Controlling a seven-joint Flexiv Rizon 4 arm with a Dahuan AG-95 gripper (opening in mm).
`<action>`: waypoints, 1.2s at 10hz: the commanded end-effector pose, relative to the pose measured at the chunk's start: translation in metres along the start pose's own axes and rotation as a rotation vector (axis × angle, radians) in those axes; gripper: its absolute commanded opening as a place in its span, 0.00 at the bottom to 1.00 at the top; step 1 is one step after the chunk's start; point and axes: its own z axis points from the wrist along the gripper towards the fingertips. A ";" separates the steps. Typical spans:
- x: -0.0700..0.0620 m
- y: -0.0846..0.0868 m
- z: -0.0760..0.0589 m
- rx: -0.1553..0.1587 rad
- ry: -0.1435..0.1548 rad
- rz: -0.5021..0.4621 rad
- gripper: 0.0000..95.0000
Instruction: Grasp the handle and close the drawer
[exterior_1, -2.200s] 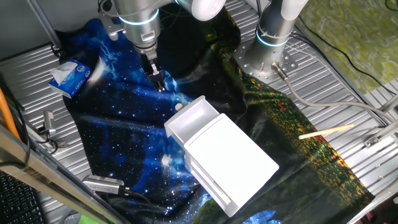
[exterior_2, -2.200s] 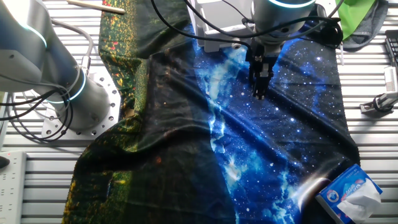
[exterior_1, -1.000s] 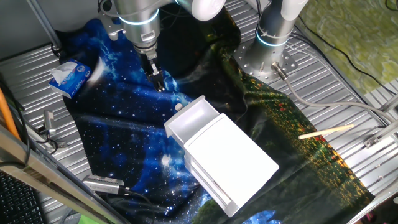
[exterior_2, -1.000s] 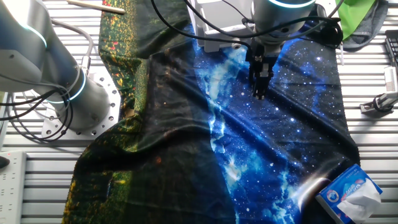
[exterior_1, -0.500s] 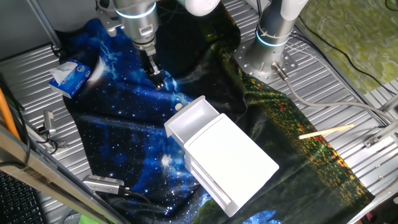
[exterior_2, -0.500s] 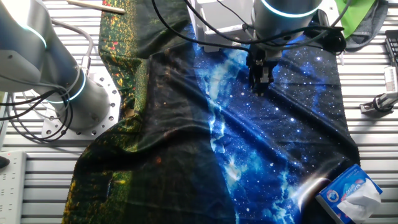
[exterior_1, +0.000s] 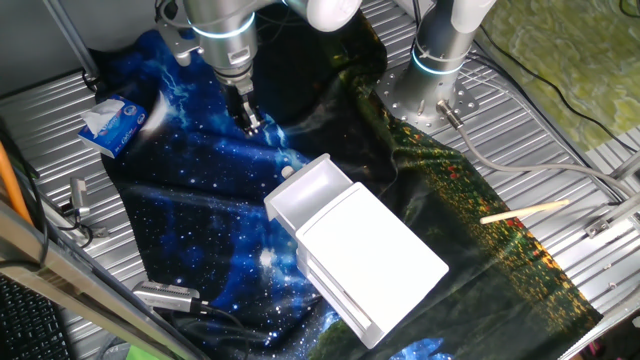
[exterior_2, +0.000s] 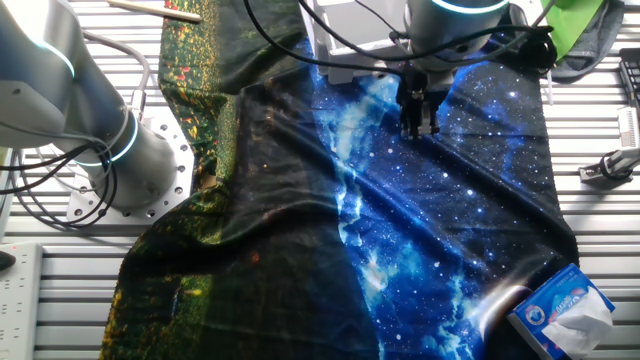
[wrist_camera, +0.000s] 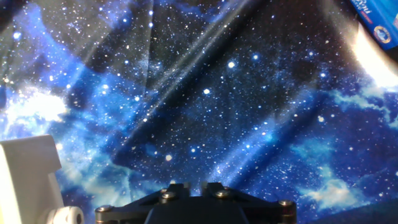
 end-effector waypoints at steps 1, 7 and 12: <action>0.000 0.000 -0.001 -0.009 0.011 -0.025 0.00; 0.000 0.001 -0.002 0.021 -0.008 -0.403 0.00; -0.002 0.006 -0.003 0.140 0.015 -1.021 0.00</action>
